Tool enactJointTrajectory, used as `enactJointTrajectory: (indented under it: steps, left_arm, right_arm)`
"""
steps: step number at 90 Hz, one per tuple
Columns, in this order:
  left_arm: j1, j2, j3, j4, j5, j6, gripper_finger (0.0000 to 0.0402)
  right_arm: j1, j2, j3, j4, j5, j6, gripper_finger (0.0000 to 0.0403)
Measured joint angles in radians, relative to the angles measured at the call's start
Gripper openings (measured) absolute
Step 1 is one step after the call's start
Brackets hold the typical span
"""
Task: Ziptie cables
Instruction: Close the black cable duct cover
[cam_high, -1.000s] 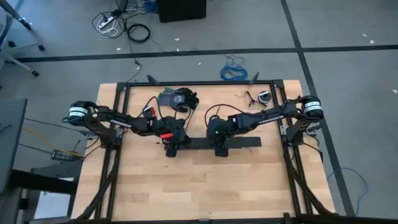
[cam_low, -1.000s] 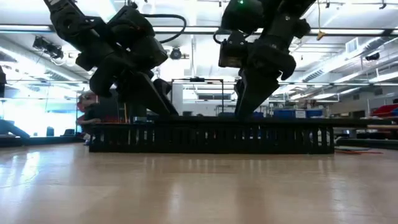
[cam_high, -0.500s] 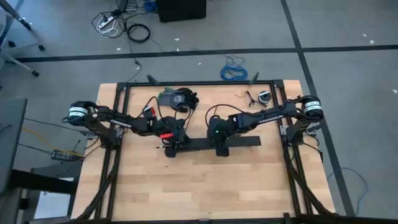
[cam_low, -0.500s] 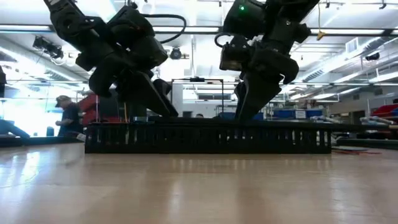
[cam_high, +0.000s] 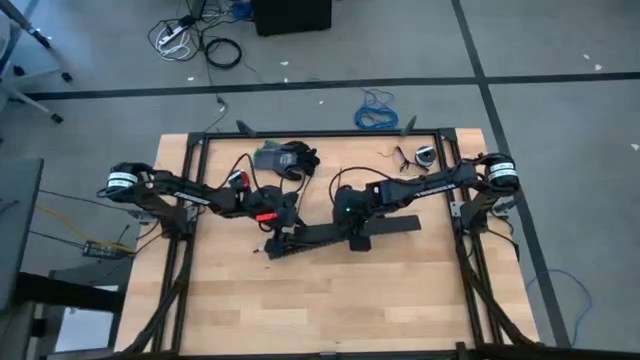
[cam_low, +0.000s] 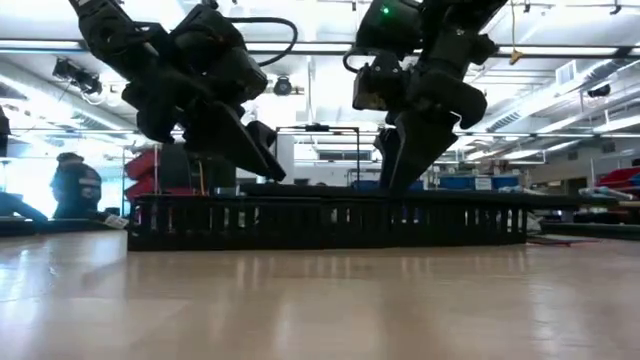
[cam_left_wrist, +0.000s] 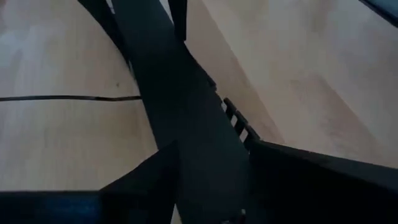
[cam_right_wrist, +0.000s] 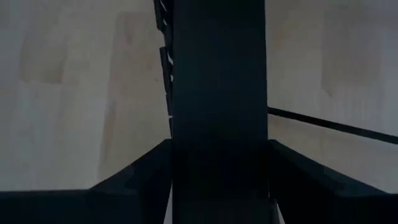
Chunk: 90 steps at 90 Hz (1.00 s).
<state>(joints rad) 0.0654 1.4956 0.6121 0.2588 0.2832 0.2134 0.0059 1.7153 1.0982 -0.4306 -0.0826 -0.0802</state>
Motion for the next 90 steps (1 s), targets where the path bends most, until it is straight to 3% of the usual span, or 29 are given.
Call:
enactJointTrajectory:
  steps: [16,33,44,90]
  left_arm:
    - [0.006,0.0,0.0,-0.001,0.005,-0.002,0.0188]
    - [0.033,-0.021,0.0,-0.001,0.076,-0.008,0.0188]
    - [0.04,-0.034,0.002,0.002,0.118,-0.008,0.0188]
    - [0.04,-0.032,0.001,-0.015,0.09,-0.016,0.0188]
  right_arm:
    - [0.0,0.0,0.049,-0.045,0.0,-0.004,0.0226]
    - [0.011,0.0,0.082,-0.1,0.002,-0.003,0.0226]
    - [0.011,0.0,0.082,-0.133,-0.06,0.015,0.0224]
    - [0.011,0.0,0.081,-0.143,-0.06,-0.008,0.0201]
